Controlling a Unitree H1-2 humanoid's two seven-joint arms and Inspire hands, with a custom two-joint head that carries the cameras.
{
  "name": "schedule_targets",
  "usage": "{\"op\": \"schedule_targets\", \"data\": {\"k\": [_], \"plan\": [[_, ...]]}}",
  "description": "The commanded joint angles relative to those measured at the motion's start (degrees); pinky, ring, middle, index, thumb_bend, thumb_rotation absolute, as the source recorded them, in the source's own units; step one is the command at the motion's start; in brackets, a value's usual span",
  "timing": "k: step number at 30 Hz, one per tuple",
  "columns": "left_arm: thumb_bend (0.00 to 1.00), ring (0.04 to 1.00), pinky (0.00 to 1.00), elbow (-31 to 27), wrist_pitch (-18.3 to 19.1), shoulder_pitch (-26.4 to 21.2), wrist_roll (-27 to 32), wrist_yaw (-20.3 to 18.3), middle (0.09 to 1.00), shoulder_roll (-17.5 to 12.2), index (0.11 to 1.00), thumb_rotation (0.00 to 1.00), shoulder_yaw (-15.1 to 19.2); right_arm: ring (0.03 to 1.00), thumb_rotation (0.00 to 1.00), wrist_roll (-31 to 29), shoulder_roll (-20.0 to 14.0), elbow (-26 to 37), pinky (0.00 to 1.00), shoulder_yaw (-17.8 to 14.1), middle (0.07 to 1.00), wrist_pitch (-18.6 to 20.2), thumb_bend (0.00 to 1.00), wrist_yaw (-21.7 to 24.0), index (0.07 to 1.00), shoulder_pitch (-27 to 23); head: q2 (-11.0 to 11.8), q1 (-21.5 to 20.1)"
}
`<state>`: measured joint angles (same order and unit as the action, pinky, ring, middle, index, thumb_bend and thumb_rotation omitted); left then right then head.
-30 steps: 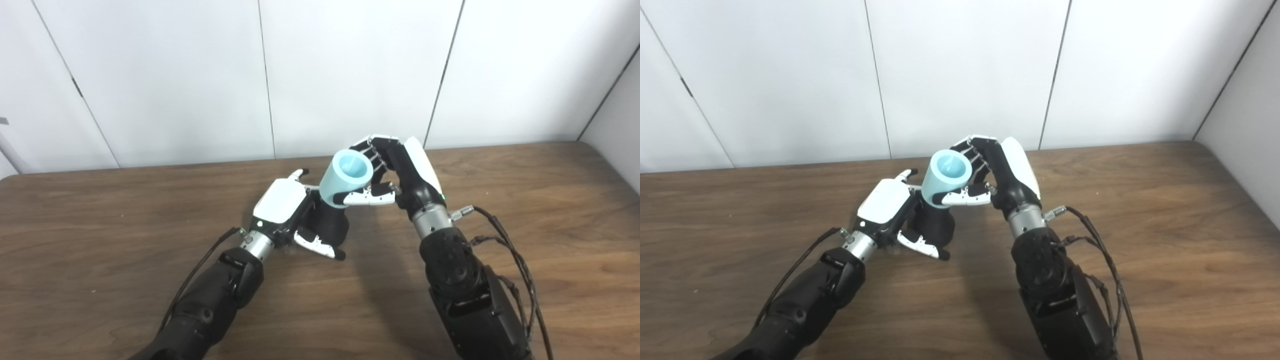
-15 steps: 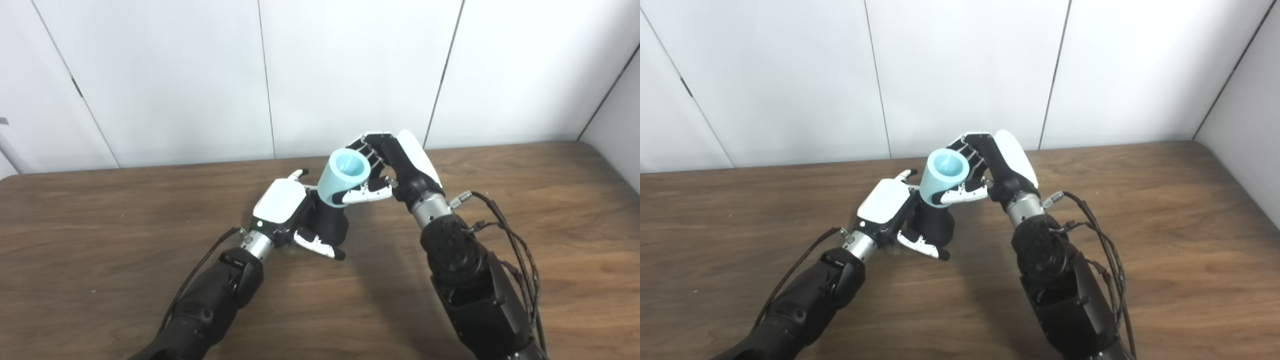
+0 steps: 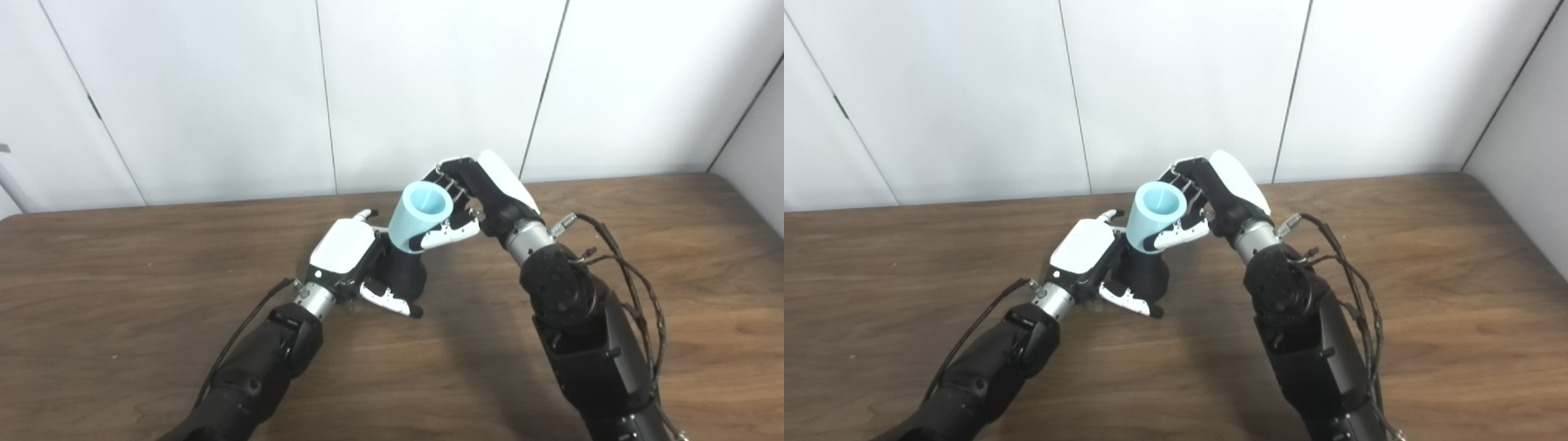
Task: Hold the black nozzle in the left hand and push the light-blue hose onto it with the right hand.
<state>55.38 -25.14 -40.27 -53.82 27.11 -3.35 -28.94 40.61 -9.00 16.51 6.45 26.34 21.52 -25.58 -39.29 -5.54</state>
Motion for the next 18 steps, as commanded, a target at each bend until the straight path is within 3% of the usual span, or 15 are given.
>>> {"op": "schedule_targets", "data": {"k": [1, 12, 18], "plan": [[0.50, 0.459, 0.91, 12.59, 0.23, 24.01, 3.46, 3.23, 0.409, 4.24, 0.525, 0.00, -2.02, 0.449, 0.00, 5.22, 0.23, 7.16, 0.33, -0.82, 0.506, 0.58, 0.52, 10.88, 0.469, -6.78, -0.06, -0.02], [0.50, 0.458, 0.91, 13.76, -0.15, 23.53, 3.61, 3.53, 0.405, 4.78, 0.524, 0.00, -1.89, 0.468, 0.00, 15.38, 1.36, 7.49, 0.35, -2.80, 0.525, 0.58, 0.52, 25.20, 0.449, -11.67, 0.12, -0.30], [0.50, 0.459, 0.93, 13.86, 0.50, 23.39, 3.51, 3.22, 0.410, 5.01, 0.526, 0.00, -1.93, 0.464, 0.00, 18.27, 1.99, 7.31, 0.32, -3.01, 0.523, 0.57, 0.52, 29.34, 0.452, -12.82, 0.28, -0.39]]}}
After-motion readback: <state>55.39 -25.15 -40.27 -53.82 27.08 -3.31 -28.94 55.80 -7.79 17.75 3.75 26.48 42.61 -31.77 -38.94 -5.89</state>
